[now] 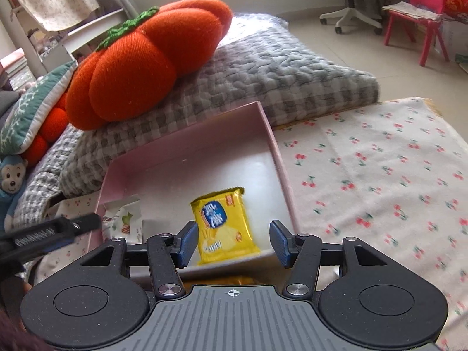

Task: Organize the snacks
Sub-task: 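Carry both packs into the pink box and open both tools to release them, then withdraw both tools from the box back toward the snack pile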

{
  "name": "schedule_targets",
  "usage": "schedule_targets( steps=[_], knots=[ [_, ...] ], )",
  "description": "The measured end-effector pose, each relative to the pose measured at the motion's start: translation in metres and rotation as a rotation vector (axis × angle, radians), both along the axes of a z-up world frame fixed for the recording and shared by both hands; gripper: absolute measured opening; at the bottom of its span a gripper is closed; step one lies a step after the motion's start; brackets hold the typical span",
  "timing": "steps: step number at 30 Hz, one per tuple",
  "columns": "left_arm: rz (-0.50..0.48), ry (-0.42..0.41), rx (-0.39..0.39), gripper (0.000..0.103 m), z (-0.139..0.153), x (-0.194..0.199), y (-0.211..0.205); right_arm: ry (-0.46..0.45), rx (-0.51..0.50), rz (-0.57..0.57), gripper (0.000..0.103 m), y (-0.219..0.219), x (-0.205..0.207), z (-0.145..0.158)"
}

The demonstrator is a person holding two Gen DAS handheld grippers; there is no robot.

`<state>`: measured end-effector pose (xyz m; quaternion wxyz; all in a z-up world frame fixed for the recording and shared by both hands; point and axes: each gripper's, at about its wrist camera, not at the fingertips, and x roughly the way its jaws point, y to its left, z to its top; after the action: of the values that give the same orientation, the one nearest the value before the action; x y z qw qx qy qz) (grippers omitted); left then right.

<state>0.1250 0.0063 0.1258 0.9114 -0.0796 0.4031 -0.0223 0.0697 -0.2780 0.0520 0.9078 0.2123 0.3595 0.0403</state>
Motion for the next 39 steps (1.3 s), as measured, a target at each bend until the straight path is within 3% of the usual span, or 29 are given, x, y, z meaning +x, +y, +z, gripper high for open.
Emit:
schedule_targets(
  steps=[5,11,14,19,21,24,28,32,34,36,39],
  knots=[
    [0.113,-0.069,-0.034,0.102,0.035,-0.05,0.026,-0.022,-0.007,-0.04,0.059,-0.012,-0.05,0.018],
    [0.167,-0.127,-0.111,0.102,0.069,-0.107,0.048,-0.037,-0.007,-0.076,0.061,-0.021,-0.114,0.049],
    [0.171,-0.15,-0.076,0.103,0.091,-0.131,0.054,-0.071,-0.024,-0.087,0.073,-0.02,-0.147,0.072],
    [0.16,-0.075,-0.157,0.103,0.132,-0.156,0.059,-0.124,-0.056,-0.099,0.075,-0.016,-0.196,0.119],
    [0.171,-0.112,-0.203,0.103,0.153,-0.165,0.055,-0.152,-0.064,-0.115,0.085,-0.015,-0.207,0.142],
    [0.143,-0.141,-0.193,0.103,0.172,-0.163,0.039,-0.202,-0.048,-0.166,0.095,-0.014,-0.213,0.168],
    [0.155,-0.152,-0.13,0.103,0.156,-0.154,0.023,-0.21,-0.07,-0.178,0.097,0.002,-0.184,0.168],
    [0.114,-0.077,-0.103,0.103,0.101,-0.14,0.019,-0.168,-0.059,-0.097,0.097,0.014,-0.151,0.108],
    [0.097,-0.05,-0.089,0.102,0.078,-0.136,0.021,-0.068,-0.096,-0.07,0.096,0.015,-0.133,0.072],
    [0.088,-0.049,-0.059,0.102,0.056,-0.134,0.026,0.002,-0.134,-0.077,0.096,0.01,-0.124,0.058],
    [0.099,-0.024,-0.079,0.102,0.031,-0.129,0.041,-0.056,-0.144,-0.051,0.096,0.0,-0.122,0.06]
  ],
)
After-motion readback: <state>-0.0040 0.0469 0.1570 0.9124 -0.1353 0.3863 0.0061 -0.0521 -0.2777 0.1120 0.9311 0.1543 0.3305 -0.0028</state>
